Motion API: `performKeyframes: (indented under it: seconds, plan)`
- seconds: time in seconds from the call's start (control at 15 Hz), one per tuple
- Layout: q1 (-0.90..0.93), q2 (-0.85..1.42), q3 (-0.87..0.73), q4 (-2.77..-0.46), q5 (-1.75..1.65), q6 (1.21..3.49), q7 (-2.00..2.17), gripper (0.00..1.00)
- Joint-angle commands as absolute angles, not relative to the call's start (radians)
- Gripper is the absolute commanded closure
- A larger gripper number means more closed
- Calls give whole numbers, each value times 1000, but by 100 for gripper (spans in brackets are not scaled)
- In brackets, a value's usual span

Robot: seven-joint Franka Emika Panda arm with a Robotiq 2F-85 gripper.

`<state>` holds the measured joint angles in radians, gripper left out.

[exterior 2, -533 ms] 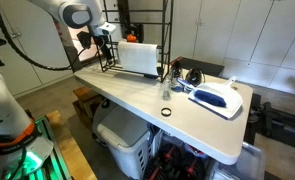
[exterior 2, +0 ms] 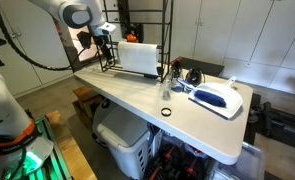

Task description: Put the paper towel on top of the table

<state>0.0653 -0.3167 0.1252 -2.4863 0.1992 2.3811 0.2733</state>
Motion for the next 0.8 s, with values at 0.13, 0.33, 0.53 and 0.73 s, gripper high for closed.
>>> performKeyframes:
  seconds: [0.13, 0.33, 0.53, 0.73]
  plan:
    - [69, -317, 121, -2485, 197, 2379, 275, 0]
    - [69, -317, 121, -2485, 197, 2379, 275, 0]
    - [69, -317, 121, -2485, 197, 2379, 275, 0]
    - [80, -305, 154, -2486, 135, 2383, 258, 0]
